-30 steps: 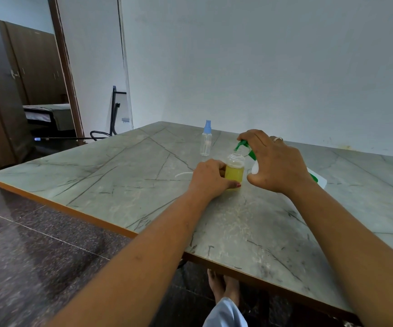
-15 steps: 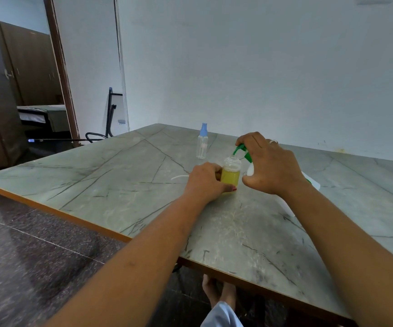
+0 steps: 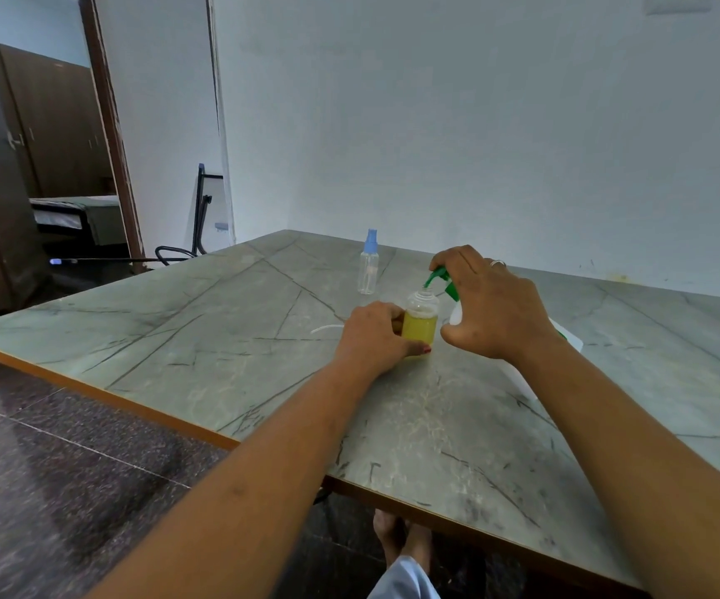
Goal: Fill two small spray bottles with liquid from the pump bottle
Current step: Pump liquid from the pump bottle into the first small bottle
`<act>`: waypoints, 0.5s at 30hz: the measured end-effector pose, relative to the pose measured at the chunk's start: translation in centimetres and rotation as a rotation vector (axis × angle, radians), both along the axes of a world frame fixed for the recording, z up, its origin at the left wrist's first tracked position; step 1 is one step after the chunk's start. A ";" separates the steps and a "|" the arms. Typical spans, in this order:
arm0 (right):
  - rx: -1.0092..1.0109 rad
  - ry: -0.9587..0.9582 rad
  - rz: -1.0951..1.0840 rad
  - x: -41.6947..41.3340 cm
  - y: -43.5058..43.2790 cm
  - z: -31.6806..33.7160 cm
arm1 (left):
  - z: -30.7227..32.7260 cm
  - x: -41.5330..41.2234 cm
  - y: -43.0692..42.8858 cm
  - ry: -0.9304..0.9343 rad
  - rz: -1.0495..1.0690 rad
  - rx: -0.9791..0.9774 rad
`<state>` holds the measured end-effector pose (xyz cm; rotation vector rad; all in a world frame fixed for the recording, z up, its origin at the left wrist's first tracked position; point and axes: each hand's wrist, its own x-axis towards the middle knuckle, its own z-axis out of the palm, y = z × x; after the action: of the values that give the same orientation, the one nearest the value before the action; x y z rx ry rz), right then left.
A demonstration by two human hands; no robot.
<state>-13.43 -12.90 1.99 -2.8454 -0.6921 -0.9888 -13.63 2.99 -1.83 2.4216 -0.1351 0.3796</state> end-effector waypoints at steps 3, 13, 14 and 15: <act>0.001 0.000 0.013 0.0 0.0 -0.1 | -0.1 0.0 -0.1 -0.001 0.006 0.012; 0.023 0.012 0.017 -0.2 -0.1 -0.1 | -0.1 0.1 0.0 -0.007 0.009 0.026; 0.029 0.010 0.017 -0.2 -0.1 -0.1 | -0.1 0.0 0.0 -0.006 0.008 0.025; 0.032 0.008 0.018 -0.2 -0.1 -0.1 | 0.0 0.0 0.0 -0.004 0.005 0.024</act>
<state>-13.60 -12.96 1.92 -2.8096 -0.6937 -0.9761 -13.64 3.03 -1.86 2.4457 -0.1358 0.3879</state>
